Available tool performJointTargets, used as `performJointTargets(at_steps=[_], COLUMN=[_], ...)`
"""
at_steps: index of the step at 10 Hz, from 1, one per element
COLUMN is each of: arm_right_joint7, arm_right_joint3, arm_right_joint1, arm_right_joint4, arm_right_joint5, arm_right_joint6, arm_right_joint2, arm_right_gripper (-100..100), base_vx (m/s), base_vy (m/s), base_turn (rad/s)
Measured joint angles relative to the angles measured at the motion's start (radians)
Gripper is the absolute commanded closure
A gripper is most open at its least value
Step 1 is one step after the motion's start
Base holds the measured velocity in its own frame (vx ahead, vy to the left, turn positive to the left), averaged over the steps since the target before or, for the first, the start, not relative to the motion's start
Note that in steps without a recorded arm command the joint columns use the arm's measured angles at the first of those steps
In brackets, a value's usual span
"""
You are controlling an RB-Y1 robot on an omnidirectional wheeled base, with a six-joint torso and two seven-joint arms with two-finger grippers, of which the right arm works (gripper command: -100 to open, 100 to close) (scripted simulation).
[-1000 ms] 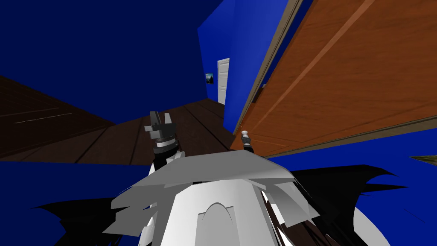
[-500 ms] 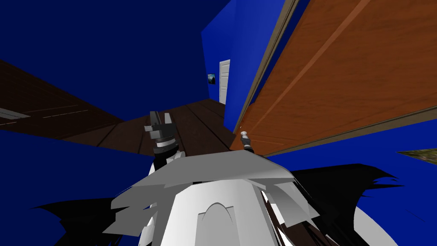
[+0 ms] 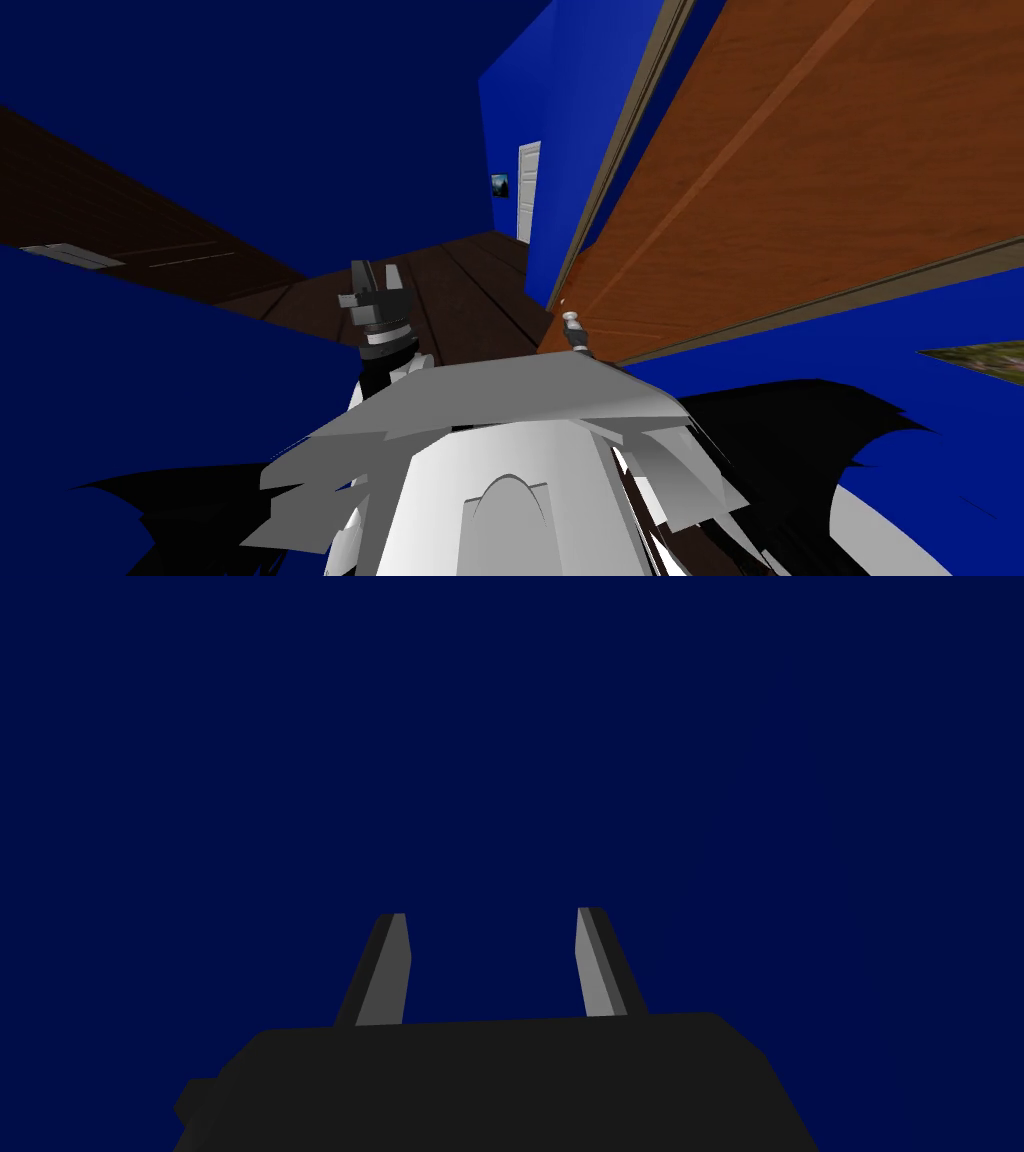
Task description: Pull the door open
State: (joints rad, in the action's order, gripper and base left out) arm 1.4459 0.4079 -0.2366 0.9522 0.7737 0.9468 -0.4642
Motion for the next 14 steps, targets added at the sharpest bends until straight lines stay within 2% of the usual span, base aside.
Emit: performJointTargets(at_steps=[2, 4, 5, 7, 11, 14], arm_right_joint7=[-0.003, 0.002, 0.002, 0.01, 0.042, 0.06], arm_right_joint3=[0.017, 0.046, 0.052, 0.052, 0.058, 0.063], arm_right_joint1=[-0.049, -0.081, -0.085, -0.111, -0.159, -0.216], arm_right_joint4=[0.055, 0.085, 0.084, 0.073, 0.037, 0.027], arm_right_joint5=[-0.008, -0.026, -0.028, -0.021, -0.013, -0.004], arm_right_joint6=[0.011, 0.037, 0.037, 0.063, 0.15, 0.215], arm_right_joint2=[-0.016, -0.025, -0.023, -0.023, -0.026, -0.03], arm_right_gripper=[100, 100, 100, 100, 100, 100], base_vx=[-0.14, -0.126, -0.04, -0.043, -0.046, -0.081], base_vy=[-0.074, -0.058, -0.017, -0.035, -0.012, 0.003], base_turn=[0.075, 0.03, 0.245, 0.212, 0.198, 0.207])
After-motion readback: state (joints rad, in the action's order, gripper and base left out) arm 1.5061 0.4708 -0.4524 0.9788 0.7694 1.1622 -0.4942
